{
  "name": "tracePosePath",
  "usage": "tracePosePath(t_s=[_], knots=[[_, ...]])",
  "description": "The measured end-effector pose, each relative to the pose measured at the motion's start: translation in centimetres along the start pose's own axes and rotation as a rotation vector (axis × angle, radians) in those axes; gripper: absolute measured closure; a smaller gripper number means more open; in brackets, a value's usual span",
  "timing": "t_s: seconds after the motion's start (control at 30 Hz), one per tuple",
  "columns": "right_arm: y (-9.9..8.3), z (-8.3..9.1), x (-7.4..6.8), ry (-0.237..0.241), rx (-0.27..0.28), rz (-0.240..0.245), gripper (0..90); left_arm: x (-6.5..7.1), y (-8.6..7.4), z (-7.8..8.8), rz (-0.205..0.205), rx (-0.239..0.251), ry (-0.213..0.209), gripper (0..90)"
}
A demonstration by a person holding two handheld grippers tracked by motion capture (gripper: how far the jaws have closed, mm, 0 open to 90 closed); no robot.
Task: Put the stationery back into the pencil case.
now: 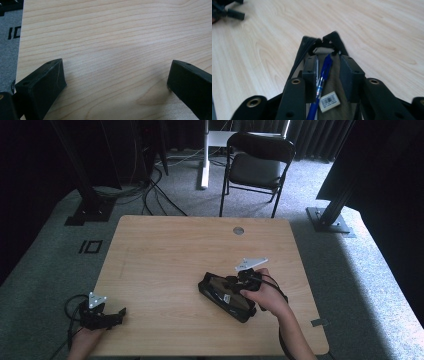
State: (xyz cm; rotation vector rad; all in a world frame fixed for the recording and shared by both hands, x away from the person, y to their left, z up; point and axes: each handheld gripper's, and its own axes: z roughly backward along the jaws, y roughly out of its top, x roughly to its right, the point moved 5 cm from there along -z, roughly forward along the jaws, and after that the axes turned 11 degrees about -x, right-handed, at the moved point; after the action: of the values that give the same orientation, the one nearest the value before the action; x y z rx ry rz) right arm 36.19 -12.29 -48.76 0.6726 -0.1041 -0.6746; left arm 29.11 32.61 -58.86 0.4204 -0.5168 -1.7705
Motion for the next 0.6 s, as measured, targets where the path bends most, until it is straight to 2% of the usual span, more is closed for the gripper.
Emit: tracePosePath(t_s=[0.2, 0.27, 0.47, 0.6], knots=[[0.2, 0.5, 0.9, -0.040, 0.045, -0.038, 60.5, 0.0, 0.0, 0.0, 0.000, 0.000, 0.000, 1.8], [0.3, 0.9, 1.6, -0.070, 0.085, -0.059, 56.7, 0.0, 0.0, 0.0, 0.000, 0.000, 0.000, 1.8], [0.0, 1.7, 3.3, -0.138, 0.138, -0.108, 51.3, 0.0, 0.0, 0.0, 0.000, 0.000, 0.000, 1.8], [-0.3, 1.8, 4.1, -0.161, 0.150, -0.135, 50.5, 0.0, 0.0, 0.0, 0.000, 0.000, 0.000, 1.8]])
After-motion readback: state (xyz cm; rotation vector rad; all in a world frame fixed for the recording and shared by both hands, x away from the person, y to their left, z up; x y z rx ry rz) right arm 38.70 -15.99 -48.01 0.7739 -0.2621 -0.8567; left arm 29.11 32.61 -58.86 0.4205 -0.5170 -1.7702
